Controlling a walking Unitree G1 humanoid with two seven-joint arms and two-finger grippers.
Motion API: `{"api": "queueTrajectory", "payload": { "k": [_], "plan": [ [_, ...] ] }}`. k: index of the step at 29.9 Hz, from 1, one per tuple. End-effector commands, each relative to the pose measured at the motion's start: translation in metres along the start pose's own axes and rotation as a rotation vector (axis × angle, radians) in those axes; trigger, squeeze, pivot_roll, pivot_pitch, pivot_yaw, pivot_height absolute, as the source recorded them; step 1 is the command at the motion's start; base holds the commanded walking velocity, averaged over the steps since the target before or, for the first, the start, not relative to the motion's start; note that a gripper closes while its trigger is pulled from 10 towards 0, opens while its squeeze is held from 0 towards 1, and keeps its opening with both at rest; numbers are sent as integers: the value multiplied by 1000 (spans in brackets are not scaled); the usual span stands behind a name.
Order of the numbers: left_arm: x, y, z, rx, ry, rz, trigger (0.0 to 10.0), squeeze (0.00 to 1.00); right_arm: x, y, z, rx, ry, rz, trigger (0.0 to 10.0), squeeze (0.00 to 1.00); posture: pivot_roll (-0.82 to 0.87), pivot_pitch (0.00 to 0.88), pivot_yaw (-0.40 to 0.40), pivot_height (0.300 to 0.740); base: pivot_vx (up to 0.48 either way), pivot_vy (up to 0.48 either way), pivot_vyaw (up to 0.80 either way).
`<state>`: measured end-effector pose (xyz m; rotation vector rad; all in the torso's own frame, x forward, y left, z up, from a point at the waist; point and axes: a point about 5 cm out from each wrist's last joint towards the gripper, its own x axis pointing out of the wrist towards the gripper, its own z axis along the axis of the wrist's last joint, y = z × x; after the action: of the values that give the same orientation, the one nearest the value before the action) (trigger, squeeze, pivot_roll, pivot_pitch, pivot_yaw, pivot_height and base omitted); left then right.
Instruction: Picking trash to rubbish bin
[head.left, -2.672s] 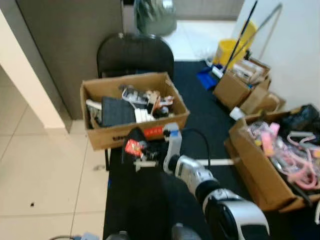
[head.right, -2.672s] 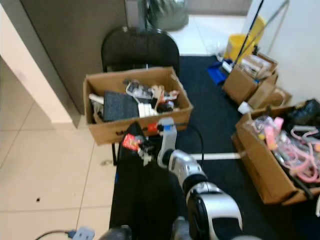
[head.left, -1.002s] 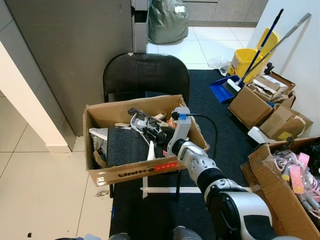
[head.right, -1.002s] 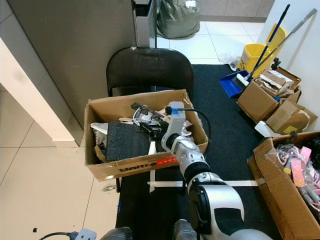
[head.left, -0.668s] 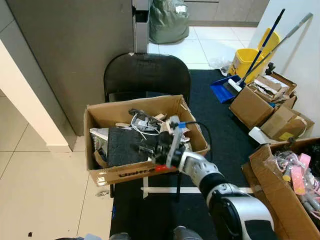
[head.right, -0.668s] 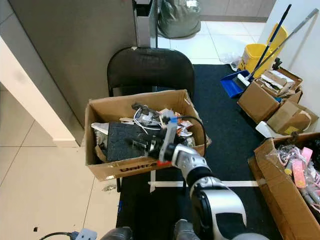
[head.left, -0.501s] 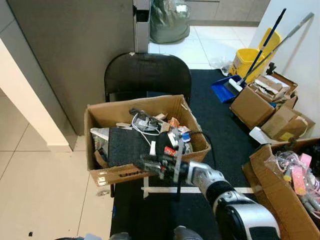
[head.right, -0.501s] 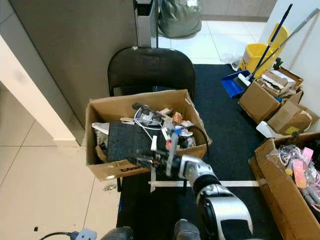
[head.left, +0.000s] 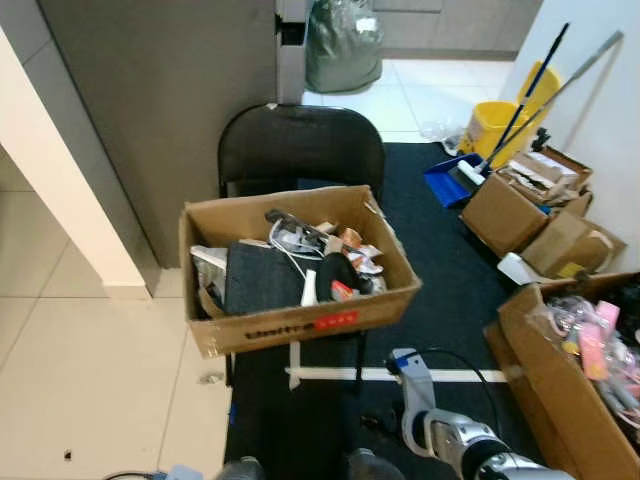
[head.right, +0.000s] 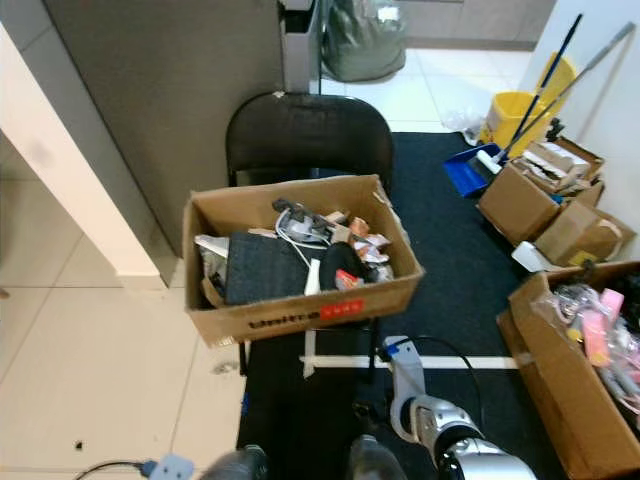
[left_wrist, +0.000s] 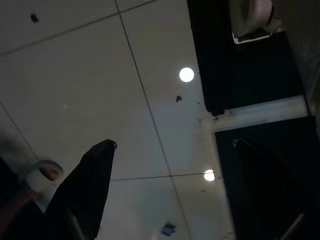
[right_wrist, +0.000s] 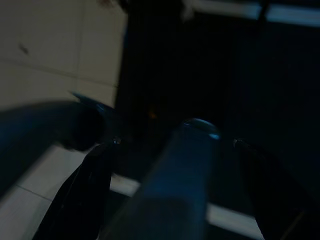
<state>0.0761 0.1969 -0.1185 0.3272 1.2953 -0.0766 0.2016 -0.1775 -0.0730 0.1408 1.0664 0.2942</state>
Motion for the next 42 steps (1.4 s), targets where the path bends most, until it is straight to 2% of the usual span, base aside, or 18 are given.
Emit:
{"api": "queueTrajectory", "payload": {
  "k": [1, 2, 7, 13, 24, 38, 42],
  "plan": [
    [0, -7, 4, 9, -14, -18, 10000, 0, -3, -9, -12, 4, 34, -62, 10000, 0, 66, 46, -29, 740, -292, 0, 0],
    [0, -8, 4, 9, -13, -19, 10000, 0, -6, -14, -26, 12, 61, -108, 10000, 0, 63, 49, -27, 740, -292, 0, 0],
    [0, -8, 4, 12, -11, -22, 10000, 0, -9, -19, -47, 19, 112, -181, 10000, 0, 61, 51, -23, 740, -295, 0, 0],
    [0, -9, 4, 12, -12, -22, 10000, 0, -12, -22, -59, 6, 148, -216, 10000, 0, 61, 54, -23, 740, -298, 0, 0],
    [0, -9, 5, 13, -15, -26, 10000, 0, -11, -21, -55, -38, 145, -224, 10000, 0, 52, 56, -21, 740, -303, 0, 0],
    [0, -9, 5, 9, -18, -26, 10000, 0, -12, -24, -60, -63, 170, -253, 10000, 0, 50, 59, -20, 740, 0, 0, 0],
    [0, -9, 4, 13, -18, -29, 10000, 0, -13, -25, -62, -72, 182, -263, 10000, 0, 48, 61, -18, 740, 0, 0, -780]
  ]
}}
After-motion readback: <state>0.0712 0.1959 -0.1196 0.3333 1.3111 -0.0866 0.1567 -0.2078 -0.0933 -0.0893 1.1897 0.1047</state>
